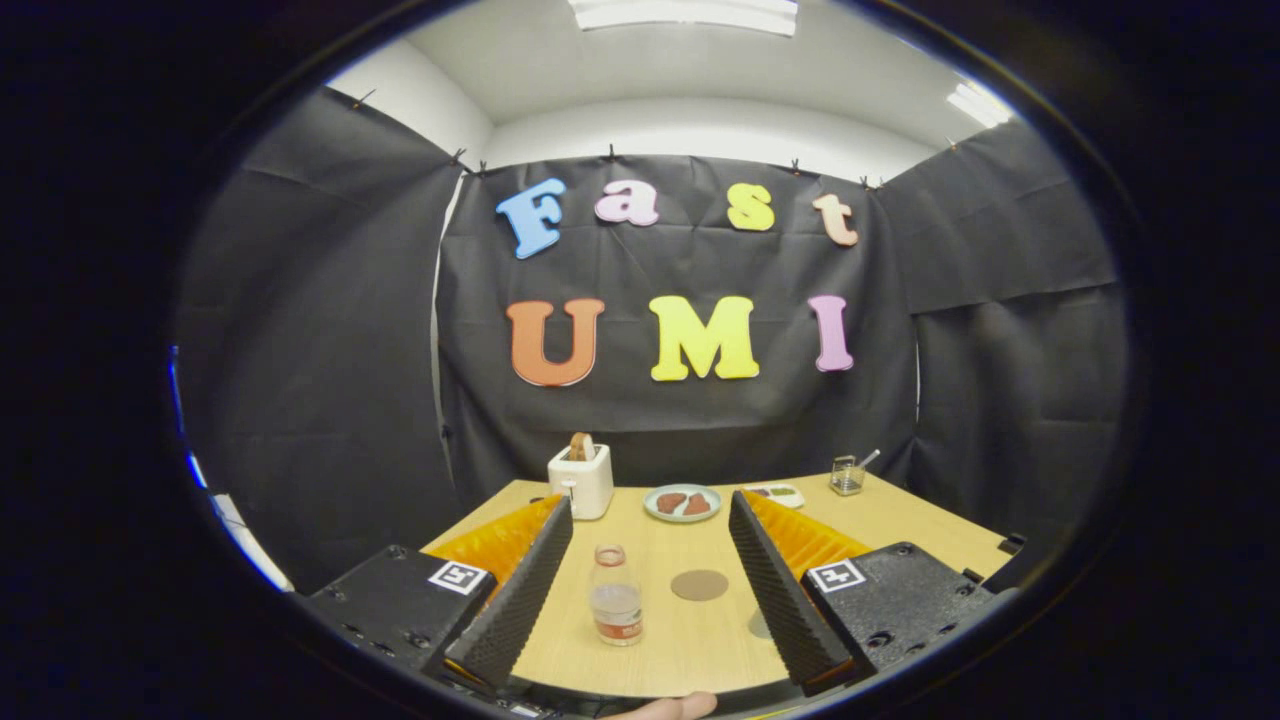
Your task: Take the bottle from table, then pour the juice into the cup, finally place the bottle on the coaster
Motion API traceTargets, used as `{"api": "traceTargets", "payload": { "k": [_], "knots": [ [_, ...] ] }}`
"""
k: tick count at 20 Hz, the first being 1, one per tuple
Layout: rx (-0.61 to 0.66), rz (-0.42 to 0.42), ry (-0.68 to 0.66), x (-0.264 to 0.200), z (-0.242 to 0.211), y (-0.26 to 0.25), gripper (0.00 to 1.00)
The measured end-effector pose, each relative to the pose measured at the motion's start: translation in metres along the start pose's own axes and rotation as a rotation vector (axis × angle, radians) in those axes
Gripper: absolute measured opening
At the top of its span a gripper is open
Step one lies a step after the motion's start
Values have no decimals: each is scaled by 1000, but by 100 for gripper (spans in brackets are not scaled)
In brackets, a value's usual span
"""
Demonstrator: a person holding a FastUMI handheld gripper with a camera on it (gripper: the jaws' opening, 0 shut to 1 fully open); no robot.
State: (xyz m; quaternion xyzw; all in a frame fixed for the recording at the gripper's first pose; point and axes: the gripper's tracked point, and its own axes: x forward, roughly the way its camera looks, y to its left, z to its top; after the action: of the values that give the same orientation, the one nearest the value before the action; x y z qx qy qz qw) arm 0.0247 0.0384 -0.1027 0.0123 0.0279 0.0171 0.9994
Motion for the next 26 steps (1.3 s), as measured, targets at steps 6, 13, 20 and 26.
{"api": "traceTargets", "payload": {
  "k": [6, 13, 20, 26],
  "knots": [
    [14, 27, 6, 9, -39, 11, 100],
    [-11, 26, 20, 34, -108, 18, 100],
    [-28, 50, 50, 62, -163, 38, 100],
    [-43, -18, 39, 91, -188, 37, 100]
  ]
}}
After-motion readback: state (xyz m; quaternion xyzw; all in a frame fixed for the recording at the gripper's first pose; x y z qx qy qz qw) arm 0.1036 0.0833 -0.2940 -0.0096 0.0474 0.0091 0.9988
